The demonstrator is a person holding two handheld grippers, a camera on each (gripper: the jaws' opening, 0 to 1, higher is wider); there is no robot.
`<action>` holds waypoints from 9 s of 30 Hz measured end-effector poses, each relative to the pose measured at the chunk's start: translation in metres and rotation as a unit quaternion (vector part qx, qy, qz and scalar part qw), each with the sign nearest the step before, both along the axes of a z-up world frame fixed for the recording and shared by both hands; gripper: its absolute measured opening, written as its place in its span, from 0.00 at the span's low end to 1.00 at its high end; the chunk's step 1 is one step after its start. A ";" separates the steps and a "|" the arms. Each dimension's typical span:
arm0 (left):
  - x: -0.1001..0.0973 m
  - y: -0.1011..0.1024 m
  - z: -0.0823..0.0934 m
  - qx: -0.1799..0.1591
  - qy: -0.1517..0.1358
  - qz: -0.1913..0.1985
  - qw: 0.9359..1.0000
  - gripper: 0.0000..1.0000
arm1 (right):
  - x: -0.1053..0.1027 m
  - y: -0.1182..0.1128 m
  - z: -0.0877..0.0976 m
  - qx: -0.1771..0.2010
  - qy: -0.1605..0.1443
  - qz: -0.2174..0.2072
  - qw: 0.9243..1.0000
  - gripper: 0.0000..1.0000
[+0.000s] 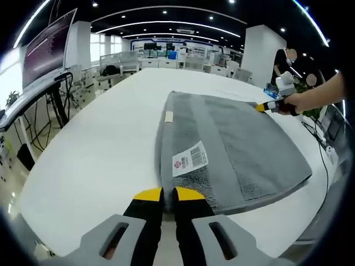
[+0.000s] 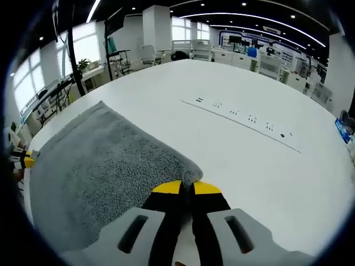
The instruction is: Fold the towel on the table until its edges align and the towel forms a compact rectangular stack.
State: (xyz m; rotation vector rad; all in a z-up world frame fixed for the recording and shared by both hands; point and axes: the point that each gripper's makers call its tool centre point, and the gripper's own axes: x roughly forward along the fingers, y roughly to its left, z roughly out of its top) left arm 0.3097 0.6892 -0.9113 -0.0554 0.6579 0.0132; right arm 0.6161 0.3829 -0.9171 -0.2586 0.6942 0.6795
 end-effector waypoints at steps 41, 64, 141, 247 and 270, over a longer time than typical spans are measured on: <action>-0.015 -0.220 0.001 0.109 0.131 -0.229 0.958 0.06 | -0.025 -0.226 0.009 -0.053 0.008 -0.010 0.999 0.03; -0.012 -0.218 0.002 0.130 0.163 -0.206 0.956 0.05 | -0.015 -0.227 0.001 -0.072 -0.039 -0.024 0.996 0.04; -0.023 -0.549 0.022 0.049 0.026 -0.610 0.790 0.19 | -0.044 -0.242 0.021 0.044 0.025 -0.072 0.996 0.35; -0.013 -0.513 0.109 -0.050 -0.057 -0.521 0.850 0.01 | -0.031 -0.190 0.115 0.113 -0.030 -0.051 0.992 0.00; -0.022 -0.457 0.143 -0.045 -0.100 -0.454 0.884 0.02 | -0.046 -0.147 0.168 0.145 -0.045 -0.040 0.988 0.00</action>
